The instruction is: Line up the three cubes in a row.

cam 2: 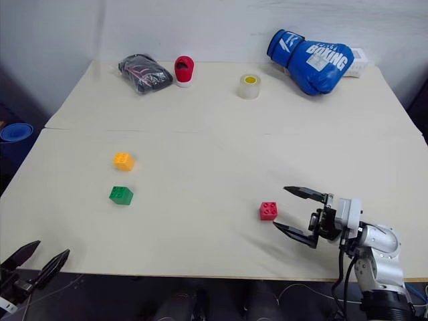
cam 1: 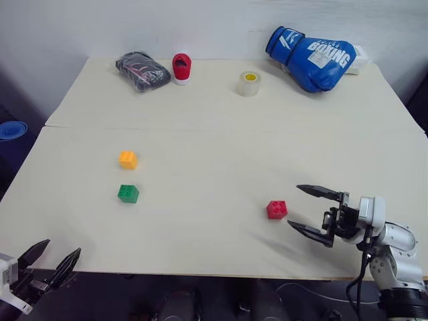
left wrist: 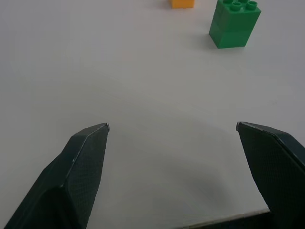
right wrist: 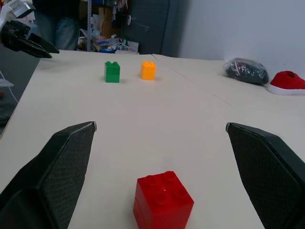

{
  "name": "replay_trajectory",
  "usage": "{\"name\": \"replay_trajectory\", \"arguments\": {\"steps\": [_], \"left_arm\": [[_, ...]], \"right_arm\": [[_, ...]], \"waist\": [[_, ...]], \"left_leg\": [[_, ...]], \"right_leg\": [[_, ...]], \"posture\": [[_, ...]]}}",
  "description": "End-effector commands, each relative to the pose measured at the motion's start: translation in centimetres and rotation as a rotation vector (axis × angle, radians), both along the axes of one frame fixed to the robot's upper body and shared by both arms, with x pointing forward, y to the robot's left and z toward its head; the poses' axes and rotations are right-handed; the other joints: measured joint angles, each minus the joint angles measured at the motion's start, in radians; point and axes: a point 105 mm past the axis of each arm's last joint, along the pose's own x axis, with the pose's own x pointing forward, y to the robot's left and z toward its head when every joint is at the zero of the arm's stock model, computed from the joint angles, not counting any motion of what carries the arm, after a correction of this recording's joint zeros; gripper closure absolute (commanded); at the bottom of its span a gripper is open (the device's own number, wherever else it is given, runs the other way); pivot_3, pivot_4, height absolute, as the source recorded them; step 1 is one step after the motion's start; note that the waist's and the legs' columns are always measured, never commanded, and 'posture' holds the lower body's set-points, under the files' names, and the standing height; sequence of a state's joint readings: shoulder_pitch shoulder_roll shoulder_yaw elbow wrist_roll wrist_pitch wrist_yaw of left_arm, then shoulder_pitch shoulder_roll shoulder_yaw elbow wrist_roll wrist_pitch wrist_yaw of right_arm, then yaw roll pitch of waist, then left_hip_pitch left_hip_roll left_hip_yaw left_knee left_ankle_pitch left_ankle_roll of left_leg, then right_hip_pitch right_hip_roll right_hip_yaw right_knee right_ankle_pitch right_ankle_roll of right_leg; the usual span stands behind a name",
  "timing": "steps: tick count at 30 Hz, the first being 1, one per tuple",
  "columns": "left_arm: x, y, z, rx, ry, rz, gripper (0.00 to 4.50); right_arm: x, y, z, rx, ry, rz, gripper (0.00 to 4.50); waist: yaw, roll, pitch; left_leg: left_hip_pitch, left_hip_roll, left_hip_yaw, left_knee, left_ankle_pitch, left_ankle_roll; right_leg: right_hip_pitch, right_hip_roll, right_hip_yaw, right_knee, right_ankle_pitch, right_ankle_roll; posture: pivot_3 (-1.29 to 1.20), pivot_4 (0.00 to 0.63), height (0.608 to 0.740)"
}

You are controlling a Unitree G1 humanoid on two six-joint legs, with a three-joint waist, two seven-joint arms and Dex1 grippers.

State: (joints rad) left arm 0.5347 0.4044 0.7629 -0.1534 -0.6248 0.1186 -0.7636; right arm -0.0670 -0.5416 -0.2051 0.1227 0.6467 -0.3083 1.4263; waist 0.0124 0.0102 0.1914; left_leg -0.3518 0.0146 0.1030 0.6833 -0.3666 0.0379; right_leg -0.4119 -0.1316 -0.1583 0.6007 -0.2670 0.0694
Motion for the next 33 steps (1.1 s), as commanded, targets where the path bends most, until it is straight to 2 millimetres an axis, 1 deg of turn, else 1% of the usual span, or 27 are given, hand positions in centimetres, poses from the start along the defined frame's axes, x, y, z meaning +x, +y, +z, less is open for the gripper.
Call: {"name": "replay_trajectory", "arguments": {"steps": [1, 3, 6, 7, 8, 10, 11, 12, 18, 20, 24, 26, 27, 32, 33], "left_arm": [[2.3, -3.0, 2.4, -0.049, -0.140, 0.002, 0.00], [3.5, -4.5, 2.9, -0.054, -0.174, 0.014, 0.00], [5.6, -6.1, 3.5, -0.086, -0.206, 0.094, 0.00], [6.4, -6.7, 3.6, -0.057, -0.194, 0.112, 0.00], [7.2, -7.8, 3.8, -0.027, -0.198, 0.101, 0.00], [8.8, -8.5, 3.9, 0.021, -0.200, 0.203, 0.00], [9.2, -8.6, 3.8, 0.023, -0.194, 0.241, 0.00], [9.7, -9.0, 3.5, 0.013, -0.188, 0.244, 0.00], [11.6, -11.5, 2.4, -0.047, -0.145, 0.183, 0.00], [11.8, -11.9, 2.1, -0.050, -0.134, 0.183, 0.00], [12.0, -11.6, 1.4, -0.041, -0.111, 0.225, 0.00], [12.1, -11.4, 1.0, -0.057, -0.102, 0.241, 0.44], [12.2, -11.4, 0.7, -0.052, -0.093, 0.233, 0.58], [12.6, -11.4, 0.4, -0.044, -0.092, 0.217, 2.06], [12.7, -11.4, 0.4, -0.041, -0.093, 0.213, 2.43]], "right_arm": [[-0.3, 0.0, 0.3, 0.017, -0.045, 0.022, 0.03], [-0.3, 0.1, 0.0, 0.011, -0.047, 0.032, 0.03], [-0.3, 0.1, -0.8, 0.000, -0.042, 0.047, 0.03], [-0.4, 0.0, -1.1, -0.003, -0.039, 0.055, 0.03], [-0.5, -0.1, -1.4, -0.005, -0.031, 0.065, 0.03], [-0.8, -0.4, -2.3, -0.014, -0.006, 0.083, 0.03], [-0.9, -0.5, -2.6, -0.018, 0.005, 0.087, 0.03], [-1.0, -0.7, -2.9, -0.022, 0.013, 0.084, 0.03], [-1.3, -1.7, -4.4, -0.038, 0.042, 0.054, 0.03], [-1.5, -2.0, -4.9, -0.046, 0.051, 0.046, 0.03], [-2.0, -2.4, -6.0, -0.065, 0.069, 0.029, 0.03], [-2.1, -2.7, -6.6, -0.073, 0.078, 0.017, 0.00], [-2.2, -2.8, -6.8, -0.077, 0.081, 0.010, 0.00], [-2.0, -3.1, -7.4, -0.083, 0.087, -0.014, 0.00], [-1.9, -3.2, -7.5, -0.084, 0.087, -0.017, 0.00]], "waist": [[0.010, 0.000, 0.000], [0.011, -0.001, 0.000], [0.011, -0.001, 0.000], [0.011, -0.001, -0.001], [0.011, -0.001, -0.001], [0.012, -0.001, -0.001], [0.013, -0.001, -0.001], [0.012, -0.001, -0.001], [0.011, -0.002, -0.001], [0.012, -0.002, -0.001], [0.012, -0.002, -0.001], [0.012, -0.002, -0.001], [0.012, -0.003, -0.001], [0.013, -0.012, -0.006], [0.013, -0.013, -0.007]], "left_leg": [[0.000, 0.000, 0.000, 0.000, 0.000, 0.000], [0.000, 0.000, 0.000, 0.000, 0.001, 0.001], [0.000, 0.000, 0.000, 0.000, 0.001, 0.001], [0.000, 0.000, 0.001, 0.000, 0.001, 0.001], [0.000, 0.000, 0.001, 0.000, 0.002, 0.001], [0.001, -0.001, 0.002, 0.000, 0.002, 0.001], [0.001, -0.001, 0.002, 0.000, 0.002, 0.001], [0.001, -0.002, 0.002, 0.000, 0.002, 0.002], [0.002, -0.001, 0.002, 0.000, 0.003, 0.001], [0.002, -0.001, 0.002, 0.001, 0.003, 0.001], [0.002, -0.001, 0.002, 0.001, 0.003, 0.001], [0.002, -0.001, 0.002, 0.001, 0.003, 0.001], [0.003, -0.001, 0.002, 0.001, 0.003, 0.001], [0.003, -0.001, 0.002, 0.001, 0.003, 0.001], [0.004, -0.001, 0.001, 0.001, 0.003, 0.001]], "right_leg": [[0.000, 0.000, 0.000, 0.000, 0.000, 0.000], [0.000, 0.000, 0.000, 0.000, 0.000, 0.000], [0.000, 0.000, 0.000, 0.000, 0.000, 0.000], [0.001, 0.001, 0.000, 0.001, 0.000, 0.000], [0.001, 0.001, 0.000, 0.001, 0.000, 0.000], [0.001, 0.002, 0.000, 0.001, 0.000, 0.001], [0.002, 0.002, 0.000, 0.001, 0.001, 0.001], [0.002, 0.001, 0.000, 0.001, 0.001, 0.001], [0.002, 0.002, 0.000, 0.002, 0.001, 0.001], [0.002, 0.002, 0.000, 0.002, 0.001, 0.001], [0.002, 0.002, 0.000, 0.001, 0.001, 0.001], [0.003, 0.002, 0.000, 0.001, 0.001, 0.001], [0.003, 0.002, 0.000, 0.001, 0.001, 0.001], [0.004, 0.001, 0.000, 0.000, 0.001, 0.001], [0.005, 0.001, 0.000, 0.000, 0.001, 0.001]], "posture": [[0.00, 0.150, 0.740], [0.00, 0.150, 0.740], [0.00, 0.150, 0.740], [0.00, 0.150, 0.740], [0.00, 0.150, 0.740], [0.00, 0.150, 0.740], [0.00, 0.150, 0.740], [0.00, 0.150, 0.740], [0.00, 0.150, 0.740], [0.00, 0.150, 0.740], [0.00, 0.150, 0.740], [0.00, 0.150, 0.740], [0.00, 0.150, 0.740], [0.00, 0.150, 0.740], [0.00, 0.150, 0.740]]}}
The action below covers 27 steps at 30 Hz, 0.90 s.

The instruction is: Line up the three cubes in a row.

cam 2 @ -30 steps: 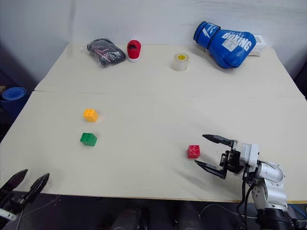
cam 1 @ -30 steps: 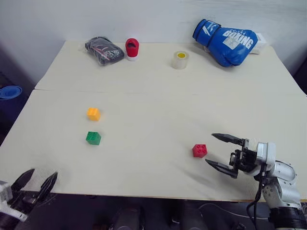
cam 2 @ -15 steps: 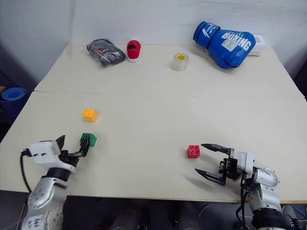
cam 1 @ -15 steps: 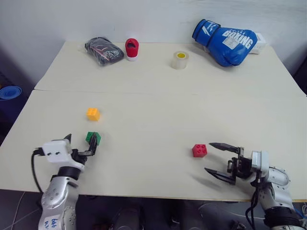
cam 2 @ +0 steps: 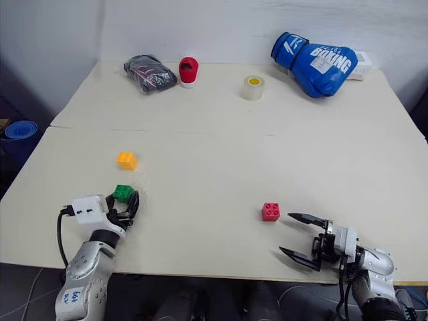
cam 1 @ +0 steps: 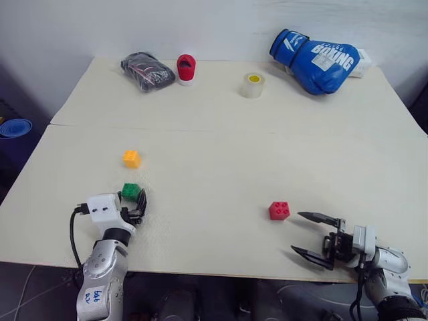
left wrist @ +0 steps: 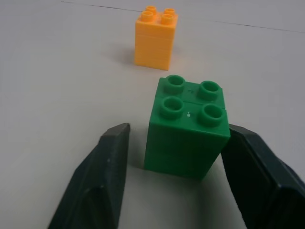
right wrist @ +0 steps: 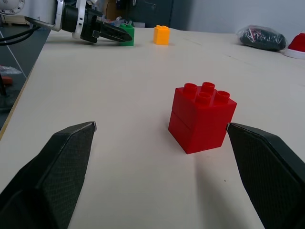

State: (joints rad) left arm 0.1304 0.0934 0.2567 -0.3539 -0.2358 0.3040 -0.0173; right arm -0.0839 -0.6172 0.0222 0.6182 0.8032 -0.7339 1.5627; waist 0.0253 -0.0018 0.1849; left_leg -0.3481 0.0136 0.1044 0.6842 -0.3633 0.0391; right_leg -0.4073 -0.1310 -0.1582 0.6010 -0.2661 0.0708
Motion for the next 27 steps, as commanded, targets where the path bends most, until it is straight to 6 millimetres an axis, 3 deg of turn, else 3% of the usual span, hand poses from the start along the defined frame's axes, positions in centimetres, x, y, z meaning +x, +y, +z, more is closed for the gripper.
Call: {"name": "replay_trajectory", "arguments": {"steps": [1, 2, 6, 9, 13, 16, 22, 27], "left_arm": [[0.2, 0.1, 0.9, 0.028, -0.045, -0.014, 2.72], [0.3, 0.1, 1.0, 0.030, -0.047, -0.018, 2.98], [0.9, -1.5, 3.5, 0.036, -0.187, -0.237, 3.00], [0.2, -4.6, 5.1, 0.142, -0.235, -0.632, 3.00], [-1.5, -8.7, 5.1, 0.237, -0.172, -1.195, 3.00], [-1.1, -11.4, 4.9, 0.307, -0.145, -1.449, 3.00], [1.1, -15.5, 3.3, 0.433, -0.128, -1.693, 3.00], [2.1, -17.1, 1.2, 0.484, -0.077, -1.759, 3.00]], "right_arm": [[-0.4, -0.5, -0.7, -0.029, 0.017, 0.017, 0.00], [-0.4, -0.6, -0.7, -0.030, 0.017, 0.015, 0.00], [-0.5, -0.9, -1.0, -0.040, 0.025, 0.000, 0.00], [-0.8, -1.8, -0.9, -0.054, 0.027, -0.025, 0.00], [-1.6, -3.7, -0.1, -0.091, 0.014, -0.070, 0.00], [-1.9, -4.3, 1.3, -0.105, -0.024, -0.073, 0.00], [-2.9, -3.3, 4.2, -0.085, -0.081, -0.050, 0.00], [-3.7, -1.9, 6.3, -0.087, -0.075, -0.061, 0.00]], "waist": [[0.000, -0.003, -0.002], [0.000, -0.003, -0.002], [0.000, -0.003, -0.002], [0.002, -0.003, -0.002], [0.008, 0.006, -0.001], [0.012, 0.011, 0.002], [0.001, 0.015, 0.005], [-0.002, 0.014, 0.006]], "left_leg": [[0.001, 0.000, 0.000, 0.000, 0.000, 0.000], [0.002, 0.000, 0.000, 0.000, 0.000, 0.000], [0.009, 0.001, -0.001, 0.000, -0.003, -0.001], [0.009, 0.001, -0.002, 0.000, -0.006, -0.006], [0.009, 0.001, -0.002, 0.000, -0.007, -0.005], [0.009, 0.000, -0.003, 0.000, -0.005, -0.001], [0.009, 0.001, -0.002, -0.001, -0.002, -0.001], [0.009, 0.001, 0.000, -0.001, -0.002, -0.002]], "right_leg": [[0.000, 0.000, 0.000, 0.000, 0.000, 0.000], [0.001, 0.000, 0.000, 0.000, 0.000, 0.000], [0.010, 0.000, 0.000, -0.003, 0.000, 0.000], [0.010, 0.000, -0.001, -0.004, 0.000, 0.000], [0.011, 0.000, -0.001, -0.006, 0.000, 0.000], [0.012, 0.000, -0.001, -0.007, 0.000, 0.000], [0.012, 0.002, -0.002, -0.005, 0.000, 0.001], [0.012, 0.004, -0.001, -0.005, 0.000, 0.001]], "posture": [[0.00, 0.150, 0.740], [0.00, 0.150, 0.740], [0.00, 0.150, 0.740], [0.00, 0.150, 0.740], [0.00, 0.150, 0.740], [0.00, 0.150, 0.740], [0.00, 0.150, 0.740], [0.00, 0.150, 0.740]]}}
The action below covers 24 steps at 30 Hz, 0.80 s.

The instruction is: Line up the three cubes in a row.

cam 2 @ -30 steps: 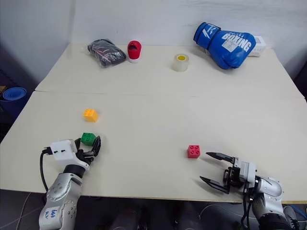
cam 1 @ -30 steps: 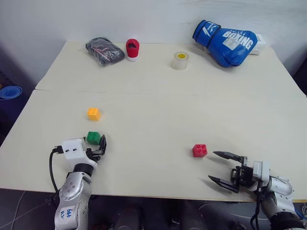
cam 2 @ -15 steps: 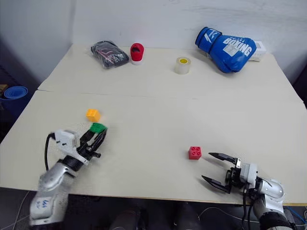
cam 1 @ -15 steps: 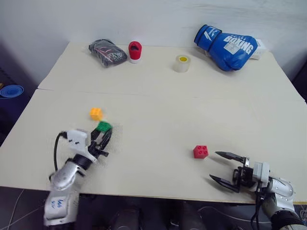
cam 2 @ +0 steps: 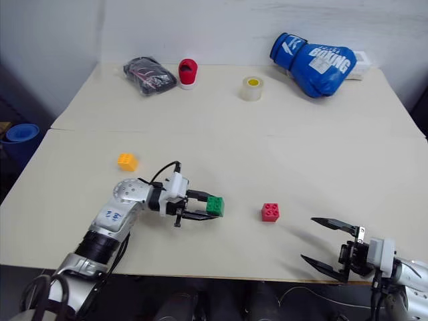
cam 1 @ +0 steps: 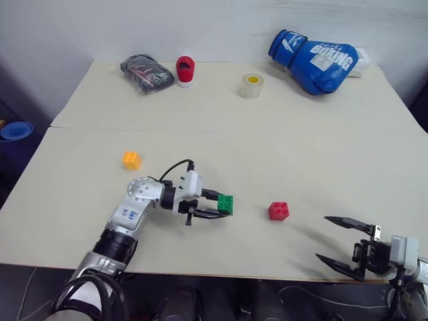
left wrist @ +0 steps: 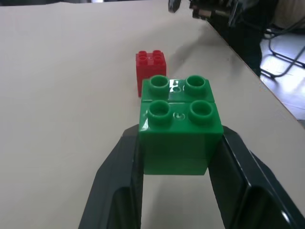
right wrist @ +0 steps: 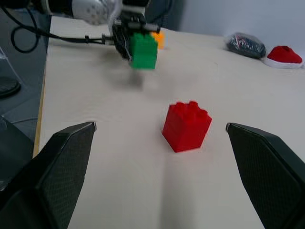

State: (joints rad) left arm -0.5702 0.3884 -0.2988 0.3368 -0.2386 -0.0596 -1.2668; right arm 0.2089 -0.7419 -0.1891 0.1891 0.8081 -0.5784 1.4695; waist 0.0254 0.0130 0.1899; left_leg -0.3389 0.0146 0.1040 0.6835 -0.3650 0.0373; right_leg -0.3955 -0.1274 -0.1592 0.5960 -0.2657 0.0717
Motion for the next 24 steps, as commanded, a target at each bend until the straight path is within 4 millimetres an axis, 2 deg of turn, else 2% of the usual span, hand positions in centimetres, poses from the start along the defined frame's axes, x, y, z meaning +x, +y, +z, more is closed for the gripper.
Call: {"name": "replay_trajectory", "arguments": {"steps": [1, 7, 16, 18, 23, 24], "left_arm": [[0.3, -0.3, -1.0, 0.043, -0.019, -0.018, 3.00], [0.8, -0.1, -1.6, 0.059, -0.004, 0.010, 3.00], [1.9, -0.6, -1.9, 0.081, -0.028, 0.070, 3.00], [1.7, -0.4, -1.7, 0.063, 0.006, 0.072, 2.27], [1.5, 0.9, 0.2, -0.017, -0.048, 0.113, 0.86], [1.2, 1.4, 0.5, -0.021, -0.051, 0.118, 0.86]], "right_arm": [[0.0, 0.4, 2.3, -0.020, -0.031, -0.027, 0.00], [-0.3, 1.7, 3.7, -0.020, -0.013, -0.062, 0.00], [0.1, 3.3, 4.5, -0.014, 0.007, -0.059, 0.00], [0.4, 3.5, 4.7, -0.016, 0.010, -0.056, 0.00], [1.4, 3.9, 5.1, -0.016, 0.005, -0.040, 0.00], [1.4, 4.0, 5.2, -0.015, 0.003, -0.036, 0.00]], "waist": [[-0.001, -0.002, 0.001], [0.003, -0.002, 0.001], [0.007, -0.002, 0.001], [0.006, -0.002, 0.001], [-0.001, -0.003, 0.002], [-0.002, -0.003, 0.002]], "left_leg": [[0.000, 0.000, 0.000, 0.000, 0.000, 0.000], [-0.001, 0.000, -0.002, 0.000, 0.000, 0.001], [-0.001, 0.000, -0.002, 0.000, 0.000, 0.002], [-0.002, 0.000, -0.002, 0.000, 0.000, 0.002], [-0.002, 0.000, -0.002, 0.000, 0.000, 0.002], [-0.003, 0.000, -0.002, 0.000, 0.000, 0.002]], "right_leg": [[0.000, 0.000, 0.000, 0.000, 0.000, 0.000], [-0.001, -0.001, 0.000, -0.001, 0.000, 0.000], [-0.001, -0.002, 0.000, -0.001, 0.000, 0.000], [-0.001, -0.002, 0.000, -0.001, 0.000, 0.000], [-0.001, -0.002, -0.001, -0.001, 0.000, 0.000], [-0.002, -0.002, -0.001, -0.001, 0.000, 0.000]], "posture": [[0.00, 0.150, 0.740], [0.00, 0.150, 0.740], [0.00, 0.150, 0.740], [0.00, 0.150, 0.740], [0.00, 0.150, 0.740], [0.00, 0.150, 0.740]]}}
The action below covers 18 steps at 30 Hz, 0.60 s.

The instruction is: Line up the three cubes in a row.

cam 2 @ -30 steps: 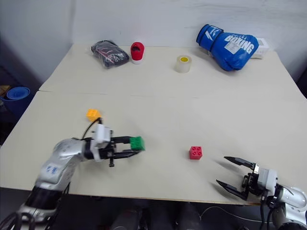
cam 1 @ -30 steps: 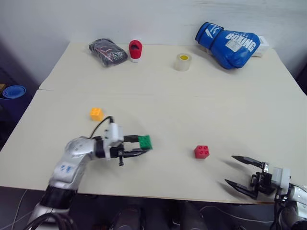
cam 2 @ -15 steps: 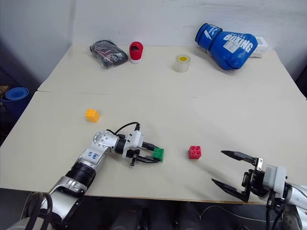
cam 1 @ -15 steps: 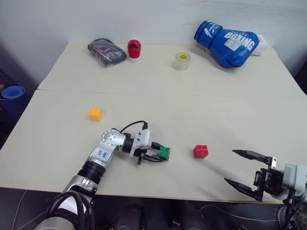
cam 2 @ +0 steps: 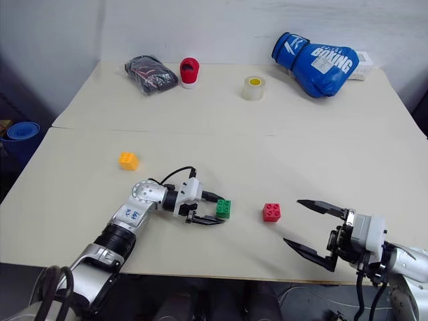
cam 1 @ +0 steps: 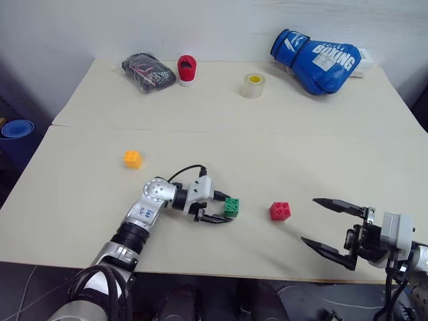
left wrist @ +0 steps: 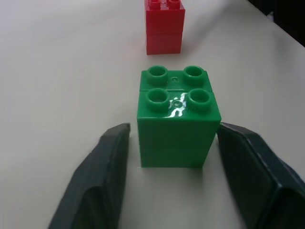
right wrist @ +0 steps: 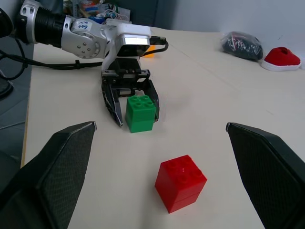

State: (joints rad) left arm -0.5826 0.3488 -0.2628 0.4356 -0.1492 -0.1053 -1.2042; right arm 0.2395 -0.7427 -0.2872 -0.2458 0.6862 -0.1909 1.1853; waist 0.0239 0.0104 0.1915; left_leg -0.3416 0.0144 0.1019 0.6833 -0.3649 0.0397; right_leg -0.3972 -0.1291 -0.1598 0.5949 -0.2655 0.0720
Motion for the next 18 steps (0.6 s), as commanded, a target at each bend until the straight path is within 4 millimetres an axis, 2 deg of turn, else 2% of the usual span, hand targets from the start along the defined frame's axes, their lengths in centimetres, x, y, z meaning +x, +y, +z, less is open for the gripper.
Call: {"name": "replay_trajectory", "arguments": {"steps": [1, 6, 9, 13, 16, 17, 18], "left_arm": [[-0.5, 1.4, 1.9, -0.049, -0.040, 0.017, 0.86], [-2.5, 8.1, 3.2, -0.064, -0.066, 0.180, 0.86], [-4.1, 12.8, 3.6, -0.071, -0.068, 0.382, 0.86], [-5.8, 18.8, 3.2, -0.126, -0.068, 0.730, 0.86], [-7.9, 24.0, 3.2, -0.241, -0.130, 1.074, 0.35], [-9.3, 26.4, 2.8, -0.320, -0.131, 1.243, 0.04], [-10.6, 28.0, 2.4, -0.356, -0.130, 1.351, 0.02]], "right_arm": [[0.1, 0.3, 0.8, 0.002, -0.029, 0.017, 0.00], [0.5, 0.5, 1.2, 0.009, -0.031, 0.037, 0.00], [0.8, 0.9, 1.6, 0.040, -0.041, 0.042, 0.00], [1.9, 0.6, 2.7, 0.106, -0.143, -0.082, 0.00], [1.6, 1.9, 2.4, 0.160, -0.125, -0.068, 0.00], [1.4, 2.6, 2.1, 0.180, -0.113, -0.045, 0.00], [1.3, 3.2, 1.9, 0.191, -0.107, -0.029, 0.00]], "waist": [[-0.001, 0.000, 0.000], [-0.005, 0.000, 0.001], [-0.007, 0.001, 0.001], [0.000, 0.002, 0.001], [0.001, 0.002, 0.001], [0.002, 0.002, 0.001], [0.001, 0.002, 0.001]], "left_leg": [[0.000, 0.000, 0.000, 0.000, 0.000, 0.000], [0.000, 0.000, 0.000, 0.000, 0.000, 0.000], [0.000, 0.001, -0.001, 0.000, 0.000, 0.000], [0.000, 0.001, -0.001, -0.001, -0.001, -0.001], [-0.001, 0.001, -0.002, -0.001, -0.003, -0.001], [-0.002, 0.001, -0.002, -0.002, -0.004, 0.000], [-0.002, 0.001, -0.002, -0.002, -0.004, 0.000]], "right_leg": [[0.000, 0.000, 0.000, 0.000, 0.000, 0.000], [0.000, 0.000, 0.000, 0.000, 0.000, 0.000], [0.000, -0.001, 0.001, -0.001, 0.000, 0.000], [0.000, -0.001, 0.001, -0.002, 0.000, -0.001], [-0.001, -0.001, 0.001, -0.002, 0.000, -0.001], [-0.001, -0.001, 0.001, -0.003, 0.000, -0.001], [-0.001, -0.001, 0.001, -0.003, -0.001, -0.001]], "posture": [[0.00, 0.150, 0.740], [0.00, 0.150, 0.740], [0.00, 0.150, 0.740], [0.00, 0.150, 0.740], [0.00, 0.150, 0.740], [0.00, 0.150, 0.740], [0.00, 0.150, 0.740]]}}
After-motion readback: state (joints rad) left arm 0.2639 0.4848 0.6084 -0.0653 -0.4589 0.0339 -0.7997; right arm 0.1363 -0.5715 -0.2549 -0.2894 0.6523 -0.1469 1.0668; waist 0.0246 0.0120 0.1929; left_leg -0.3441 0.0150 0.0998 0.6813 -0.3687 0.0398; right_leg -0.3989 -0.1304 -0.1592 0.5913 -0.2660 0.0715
